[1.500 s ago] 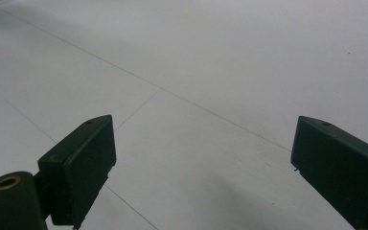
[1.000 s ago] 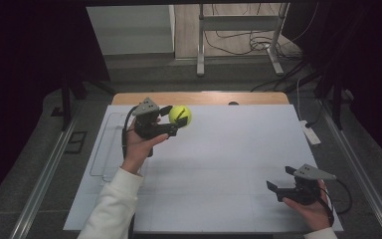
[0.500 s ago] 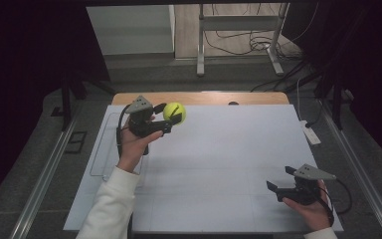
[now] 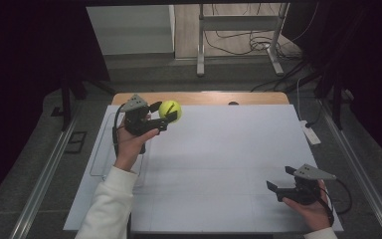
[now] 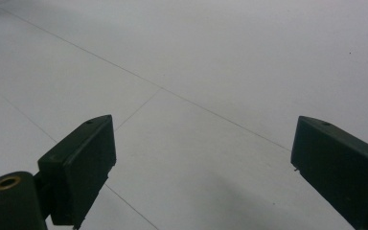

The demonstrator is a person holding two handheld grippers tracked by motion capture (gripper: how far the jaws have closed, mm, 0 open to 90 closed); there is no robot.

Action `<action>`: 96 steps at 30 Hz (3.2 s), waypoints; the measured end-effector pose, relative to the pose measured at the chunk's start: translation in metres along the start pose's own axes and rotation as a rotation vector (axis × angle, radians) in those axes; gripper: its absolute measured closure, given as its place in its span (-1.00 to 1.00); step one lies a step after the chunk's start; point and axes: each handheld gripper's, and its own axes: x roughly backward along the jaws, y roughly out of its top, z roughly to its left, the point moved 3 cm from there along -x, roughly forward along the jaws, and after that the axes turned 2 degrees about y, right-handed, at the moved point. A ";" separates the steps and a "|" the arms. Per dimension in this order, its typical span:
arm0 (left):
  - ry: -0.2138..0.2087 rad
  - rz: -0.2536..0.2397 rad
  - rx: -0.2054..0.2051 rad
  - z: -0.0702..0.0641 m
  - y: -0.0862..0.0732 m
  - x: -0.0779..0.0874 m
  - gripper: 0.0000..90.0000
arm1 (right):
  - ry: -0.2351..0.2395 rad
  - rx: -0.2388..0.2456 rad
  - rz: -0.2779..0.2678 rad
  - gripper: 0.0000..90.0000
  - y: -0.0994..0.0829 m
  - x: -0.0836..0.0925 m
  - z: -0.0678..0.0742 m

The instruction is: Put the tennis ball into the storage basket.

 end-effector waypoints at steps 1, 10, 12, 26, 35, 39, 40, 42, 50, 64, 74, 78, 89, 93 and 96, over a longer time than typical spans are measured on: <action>0.001 0.000 0.002 0.001 0.000 0.001 -0.38 | 0.000 0.000 0.000 -0.81 0.000 0.000 0.000; 0.013 -0.008 0.015 0.007 0.000 0.004 -0.38 | 0.000 0.000 -0.001 -0.81 0.000 0.000 0.000; 0.017 -0.009 0.018 0.009 0.000 0.004 -0.38 | 0.000 0.000 0.000 -0.81 0.000 0.000 0.000; 0.096 -0.016 0.004 0.022 0.000 0.012 -0.38 | -0.001 0.001 0.001 -0.80 0.000 0.000 0.000; 0.130 -0.012 0.010 0.030 -0.001 0.014 -0.38 | -0.002 0.001 0.002 -0.81 0.000 0.000 0.000; 0.149 -0.006 0.017 0.036 -0.003 0.015 -0.38 | -0.001 0.001 0.002 -0.81 0.000 0.000 0.000; 0.152 -0.006 0.019 0.037 -0.004 0.015 -0.38 | -0.001 0.001 0.002 -0.80 0.000 0.000 0.000; 0.159 -0.006 0.024 0.040 -0.004 0.016 -0.38 | -0.001 0.001 0.002 -0.81 0.000 0.000 0.000; 0.191 -0.002 0.033 0.048 -0.007 0.018 -0.38 | 0.000 0.000 -0.001 -0.81 0.000 0.000 0.000; 0.240 0.001 0.053 0.065 -0.011 0.024 -0.38 | -0.001 -0.001 -0.003 -0.81 0.000 0.000 0.000; 0.308 0.026 0.069 0.083 -0.018 0.028 -0.38 | -0.001 -0.001 -0.002 -0.81 0.001 0.000 0.000; 0.340 0.039 0.071 0.090 -0.021 0.029 -0.38 | -0.002 -0.002 -0.002 -0.81 0.001 0.000 0.000; 0.393 0.081 0.110 0.112 -0.032 0.034 -0.38 | -0.002 -0.001 0.001 -0.80 0.000 0.000 0.000; 0.410 0.098 0.116 0.117 -0.035 0.034 -0.38 | 0.000 -0.002 0.001 -0.80 0.000 0.000 0.000; 0.425 0.114 0.117 0.121 -0.038 0.034 -0.38 | 0.000 0.000 0.001 -0.80 0.000 0.000 0.001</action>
